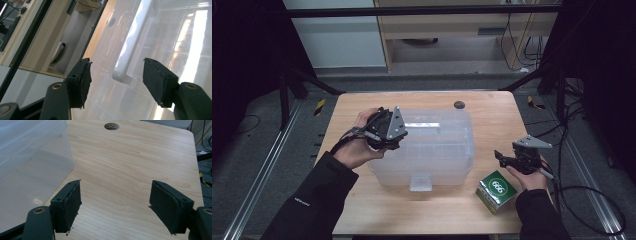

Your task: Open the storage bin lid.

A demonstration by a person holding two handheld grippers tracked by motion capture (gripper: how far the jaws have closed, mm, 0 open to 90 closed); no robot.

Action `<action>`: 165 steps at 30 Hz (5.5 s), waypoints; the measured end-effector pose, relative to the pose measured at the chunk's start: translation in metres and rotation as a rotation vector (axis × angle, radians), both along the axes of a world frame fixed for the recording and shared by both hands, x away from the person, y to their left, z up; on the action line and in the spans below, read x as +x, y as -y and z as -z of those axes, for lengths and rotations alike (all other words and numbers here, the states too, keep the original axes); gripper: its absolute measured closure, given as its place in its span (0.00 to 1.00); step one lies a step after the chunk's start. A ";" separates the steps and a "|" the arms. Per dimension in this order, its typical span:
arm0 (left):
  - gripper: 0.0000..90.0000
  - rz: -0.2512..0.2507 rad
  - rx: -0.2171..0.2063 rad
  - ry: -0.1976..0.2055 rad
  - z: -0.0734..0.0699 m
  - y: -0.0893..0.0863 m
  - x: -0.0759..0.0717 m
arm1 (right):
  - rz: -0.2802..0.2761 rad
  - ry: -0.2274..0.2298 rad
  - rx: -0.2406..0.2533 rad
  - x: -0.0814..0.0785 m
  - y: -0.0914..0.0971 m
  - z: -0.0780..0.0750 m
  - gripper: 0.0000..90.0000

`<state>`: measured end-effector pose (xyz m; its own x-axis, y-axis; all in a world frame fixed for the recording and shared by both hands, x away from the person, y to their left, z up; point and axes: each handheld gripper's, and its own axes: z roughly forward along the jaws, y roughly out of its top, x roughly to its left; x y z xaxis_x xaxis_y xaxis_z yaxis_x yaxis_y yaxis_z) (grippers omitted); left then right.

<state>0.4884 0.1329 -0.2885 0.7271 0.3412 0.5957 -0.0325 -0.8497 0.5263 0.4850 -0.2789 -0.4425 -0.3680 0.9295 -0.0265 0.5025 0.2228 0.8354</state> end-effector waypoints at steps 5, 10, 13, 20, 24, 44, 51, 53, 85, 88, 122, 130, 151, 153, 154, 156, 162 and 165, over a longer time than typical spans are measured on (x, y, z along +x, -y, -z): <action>0.44 0.003 0.020 -0.001 0.000 0.004 0.002 | 0.000 -0.002 0.003 0.000 0.000 0.000 0.29; 0.45 0.008 0.043 -0.007 0.003 0.009 0.005 | -0.002 -0.006 0.002 0.000 0.000 -0.001 0.31; 0.47 0.010 0.051 -0.007 0.004 0.011 0.007 | -0.010 -0.006 0.000 -0.001 -0.001 -0.001 0.33; 0.51 0.019 0.083 -0.003 0.008 0.017 0.010 | -0.029 0.004 -0.008 -0.002 -0.001 -0.003 0.46; 0.54 0.018 0.100 -0.001 0.009 0.019 0.011 | -0.046 0.002 -0.012 -0.003 -0.002 -0.003 0.49; 0.71 0.026 0.196 0.022 0.017 0.030 0.017 | -0.070 -0.005 -0.025 -0.002 -0.005 -0.002 0.57; 0.77 0.031 0.231 0.032 0.016 0.034 0.016 | -0.070 -0.006 -0.026 -0.002 -0.005 -0.002 0.57; 0.78 0.033 0.253 0.040 0.015 0.034 0.016 | -0.071 -0.006 -0.026 -0.002 -0.004 -0.002 0.58; 0.78 -0.001 0.223 0.055 0.005 0.035 0.023 | -0.202 0.034 0.026 -0.016 -0.025 -0.037 0.74; 0.77 -0.004 0.232 0.058 0.002 0.034 0.025 | -0.218 0.026 0.034 -0.017 -0.027 -0.038 0.78; 0.75 -0.068 0.143 0.055 -0.013 0.034 0.056 | -0.311 -0.042 0.071 -0.023 -0.041 -0.040 1.00; 0.74 -0.087 0.112 0.046 -0.015 0.033 0.065 | -0.348 -0.021 0.118 -0.025 -0.050 -0.043 1.00; 0.63 -0.099 0.076 0.034 -0.015 0.029 0.062 | -0.385 0.007 0.192 -0.025 -0.062 -0.048 1.00; 0.58 -0.097 0.058 0.038 -0.016 0.025 0.060 | -0.385 0.007 0.190 -0.025 -0.062 -0.048 1.00; 0.58 -0.098 0.051 0.038 -0.017 0.023 0.059 | -0.384 0.008 0.194 -0.025 -0.062 -0.048 1.00; 0.55 -0.094 0.043 0.037 -0.018 0.021 0.058 | -0.382 0.009 0.194 -0.025 -0.062 -0.048 1.00; 0.52 -0.083 -0.034 0.002 -0.024 0.002 0.042 | -0.380 0.013 0.191 -0.026 -0.062 -0.047 1.00; 0.51 -0.092 -0.092 -0.011 -0.026 -0.009 0.038 | -0.382 0.009 0.191 -0.026 -0.062 -0.047 1.00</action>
<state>0.5264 0.1418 -0.2627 0.6963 0.4596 0.5513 0.0495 -0.7970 0.6020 0.4592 -0.2164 -0.3950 -0.6871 0.7152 0.1279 0.4061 0.2320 0.8839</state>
